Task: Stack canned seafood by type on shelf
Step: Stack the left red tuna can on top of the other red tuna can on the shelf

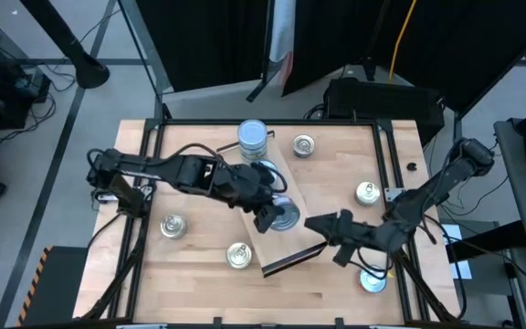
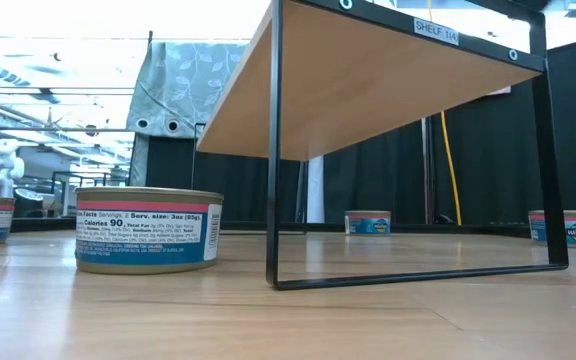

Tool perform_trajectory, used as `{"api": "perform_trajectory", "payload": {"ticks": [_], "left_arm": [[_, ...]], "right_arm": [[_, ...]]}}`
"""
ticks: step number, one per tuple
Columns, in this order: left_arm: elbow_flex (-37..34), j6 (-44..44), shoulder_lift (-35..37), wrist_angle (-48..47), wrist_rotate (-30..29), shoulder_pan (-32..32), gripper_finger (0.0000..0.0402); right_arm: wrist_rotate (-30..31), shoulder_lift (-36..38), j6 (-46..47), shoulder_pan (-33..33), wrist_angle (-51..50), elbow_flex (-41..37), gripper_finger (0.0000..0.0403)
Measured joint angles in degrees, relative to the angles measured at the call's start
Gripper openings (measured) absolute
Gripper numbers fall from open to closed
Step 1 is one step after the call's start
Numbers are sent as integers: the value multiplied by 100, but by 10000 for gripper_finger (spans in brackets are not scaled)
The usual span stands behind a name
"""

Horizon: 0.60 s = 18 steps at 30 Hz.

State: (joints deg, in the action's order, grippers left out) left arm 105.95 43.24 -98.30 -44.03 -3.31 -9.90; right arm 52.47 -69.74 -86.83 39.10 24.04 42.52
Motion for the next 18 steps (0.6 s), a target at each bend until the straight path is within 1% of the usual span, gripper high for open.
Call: {"api": "perform_trajectory", "payload": {"ticks": [3,7,10,15,18], "left_arm": [[0,135,0,117,170,101,139],[0,222,-1,742,513,177,139],[-2,300,-1,889,681,217,139],[-2,419,-9,949,748,217,139],[-2,444,-9,927,757,200,139]], "right_arm": [[17,-160,-1015,39,544,0,228],[12,-397,-2135,-78,977,0,230],[-24,-556,-2607,-147,1321,4,227],[-59,-728,-3307,-198,1917,4,213],[-182,-756,-3587,-279,2020,4,199]]}}
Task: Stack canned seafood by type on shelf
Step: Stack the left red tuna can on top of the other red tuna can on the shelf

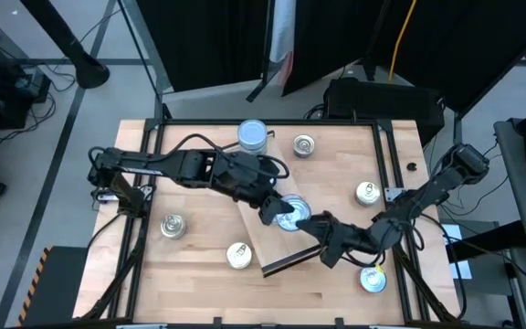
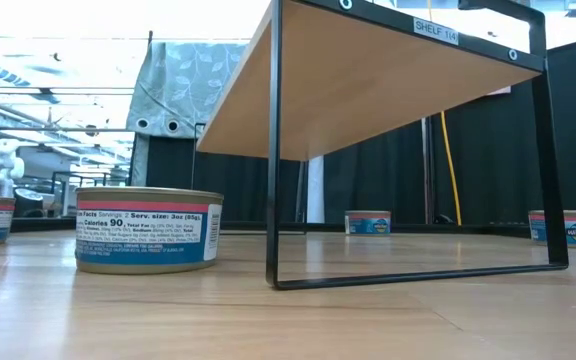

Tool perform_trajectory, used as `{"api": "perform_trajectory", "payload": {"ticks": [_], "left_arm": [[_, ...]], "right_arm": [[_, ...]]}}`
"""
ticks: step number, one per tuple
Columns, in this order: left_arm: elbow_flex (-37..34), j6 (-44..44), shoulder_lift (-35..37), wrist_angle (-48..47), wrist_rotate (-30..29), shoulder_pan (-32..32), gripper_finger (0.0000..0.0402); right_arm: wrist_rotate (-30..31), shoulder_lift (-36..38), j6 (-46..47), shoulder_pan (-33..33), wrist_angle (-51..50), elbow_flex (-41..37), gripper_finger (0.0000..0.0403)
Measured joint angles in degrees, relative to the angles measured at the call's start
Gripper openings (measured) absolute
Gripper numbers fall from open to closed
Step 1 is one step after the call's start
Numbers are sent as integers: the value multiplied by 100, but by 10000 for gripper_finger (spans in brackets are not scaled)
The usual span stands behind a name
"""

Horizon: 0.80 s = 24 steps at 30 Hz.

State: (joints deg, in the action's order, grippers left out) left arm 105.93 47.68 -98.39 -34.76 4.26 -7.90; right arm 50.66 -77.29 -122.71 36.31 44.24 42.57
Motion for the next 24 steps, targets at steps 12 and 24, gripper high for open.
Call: {"api": "perform_trajectory", "payload": {"ticks": [12,24], "left_arm": [[-2,112,9,-2,-312,-77,145],[-2,115,56,-35,-1196,-209,265]], "right_arm": [[-14,0,-462,-109,198,-2,119],[74,0,-178,-118,163,-6,123]]}}
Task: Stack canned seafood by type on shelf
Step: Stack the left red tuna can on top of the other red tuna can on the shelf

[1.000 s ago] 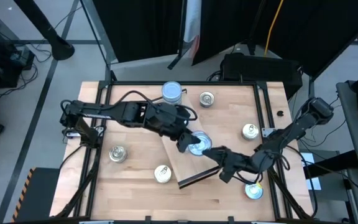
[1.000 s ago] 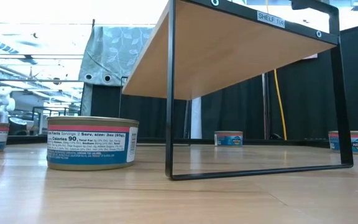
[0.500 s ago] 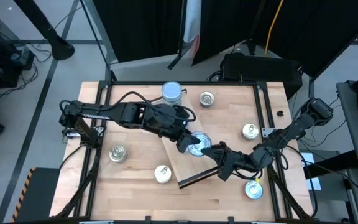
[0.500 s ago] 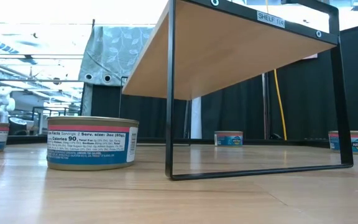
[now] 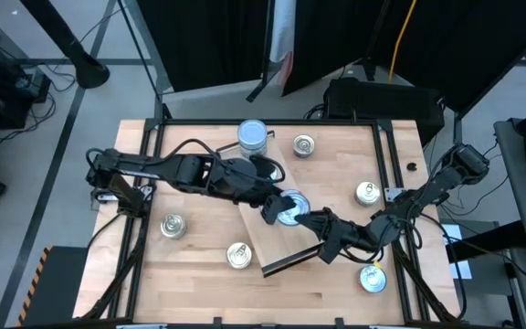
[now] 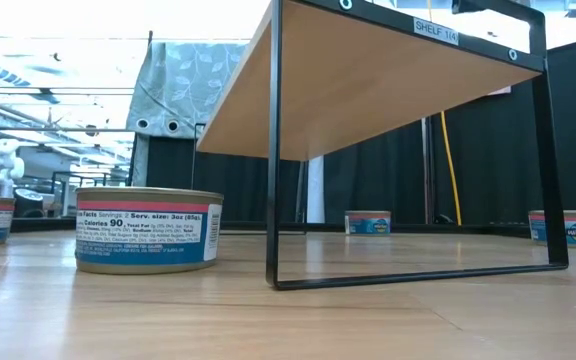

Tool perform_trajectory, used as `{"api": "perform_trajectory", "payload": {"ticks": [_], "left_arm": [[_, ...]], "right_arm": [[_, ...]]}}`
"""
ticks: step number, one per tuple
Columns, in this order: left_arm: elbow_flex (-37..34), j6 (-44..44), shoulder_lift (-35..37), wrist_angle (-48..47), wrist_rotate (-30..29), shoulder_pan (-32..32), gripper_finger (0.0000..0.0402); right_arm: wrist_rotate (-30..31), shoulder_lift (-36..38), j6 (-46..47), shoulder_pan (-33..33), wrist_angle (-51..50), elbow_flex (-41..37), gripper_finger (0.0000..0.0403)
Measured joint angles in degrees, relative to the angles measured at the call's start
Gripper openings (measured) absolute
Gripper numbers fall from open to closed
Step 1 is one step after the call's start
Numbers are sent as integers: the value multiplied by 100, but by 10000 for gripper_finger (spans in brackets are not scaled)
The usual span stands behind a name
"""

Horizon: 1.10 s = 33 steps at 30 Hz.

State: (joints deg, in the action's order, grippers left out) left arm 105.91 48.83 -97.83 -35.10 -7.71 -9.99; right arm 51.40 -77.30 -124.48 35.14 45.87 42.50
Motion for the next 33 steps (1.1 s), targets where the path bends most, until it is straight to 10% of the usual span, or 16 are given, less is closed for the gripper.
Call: {"api": "perform_trajectory", "payload": {"ticks": [17,33], "left_arm": [[0,-1071,899,-1538,-2700,-777,297],[-584,-1171,899,-1694,-5437,-2404,297]], "right_arm": [[-146,-2,3172,-9,-1033,0,123],[-1891,-6,5593,-976,-2331,-2,123]]}}
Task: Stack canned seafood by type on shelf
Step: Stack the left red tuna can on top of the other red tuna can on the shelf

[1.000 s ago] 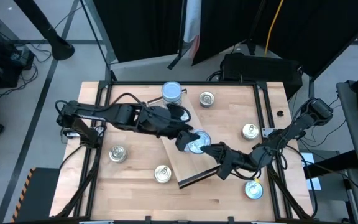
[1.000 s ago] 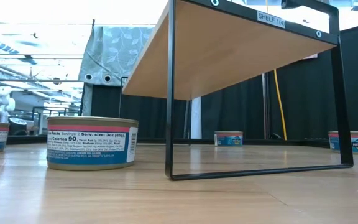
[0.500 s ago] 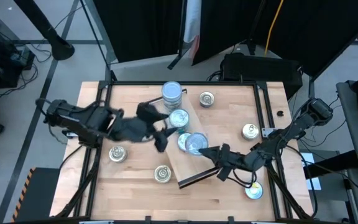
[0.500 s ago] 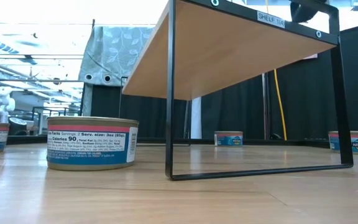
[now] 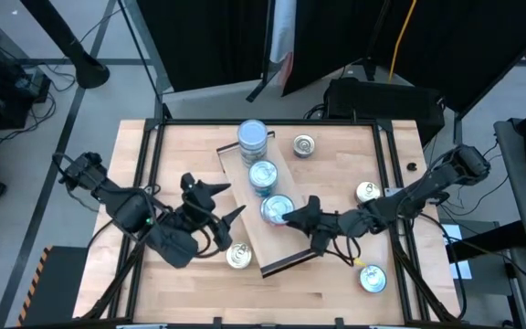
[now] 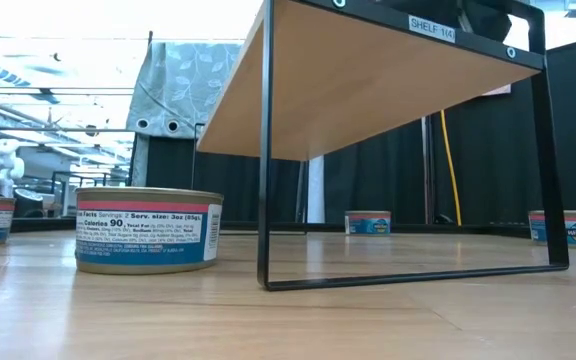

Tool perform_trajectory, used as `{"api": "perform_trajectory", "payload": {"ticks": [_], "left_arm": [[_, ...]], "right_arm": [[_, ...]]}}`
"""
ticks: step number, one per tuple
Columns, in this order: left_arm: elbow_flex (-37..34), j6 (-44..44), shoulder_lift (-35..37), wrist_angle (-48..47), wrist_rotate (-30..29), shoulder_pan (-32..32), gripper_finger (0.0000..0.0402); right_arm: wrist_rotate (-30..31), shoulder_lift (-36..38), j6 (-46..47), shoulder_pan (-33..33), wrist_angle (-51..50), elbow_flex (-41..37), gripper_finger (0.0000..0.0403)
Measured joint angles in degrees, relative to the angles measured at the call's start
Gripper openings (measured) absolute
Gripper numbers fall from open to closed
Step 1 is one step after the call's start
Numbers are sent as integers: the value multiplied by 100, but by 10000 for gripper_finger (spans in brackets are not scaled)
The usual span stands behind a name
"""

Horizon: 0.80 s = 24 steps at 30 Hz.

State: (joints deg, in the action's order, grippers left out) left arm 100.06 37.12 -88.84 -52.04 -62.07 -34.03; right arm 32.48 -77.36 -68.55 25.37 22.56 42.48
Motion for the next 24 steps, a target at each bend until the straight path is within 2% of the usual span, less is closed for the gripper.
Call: {"api": "perform_trajectory", "payload": {"ticks": [6,12,18,24], "left_arm": [[-494,442,-2,-18,-49,-135,297],[-998,1050,-2,12,-46,-140,297],[-1238,1362,-2,54,-45,-141,297],[-1239,1360,-2,67,-45,-141,297]], "right_arm": [[-444,-2,-3,-194,-183,0,123],[-508,2,-75,-375,-224,0,123],[-953,15,13,-512,-314,9,124],[-1056,22,174,-634,-371,13,160]]}}
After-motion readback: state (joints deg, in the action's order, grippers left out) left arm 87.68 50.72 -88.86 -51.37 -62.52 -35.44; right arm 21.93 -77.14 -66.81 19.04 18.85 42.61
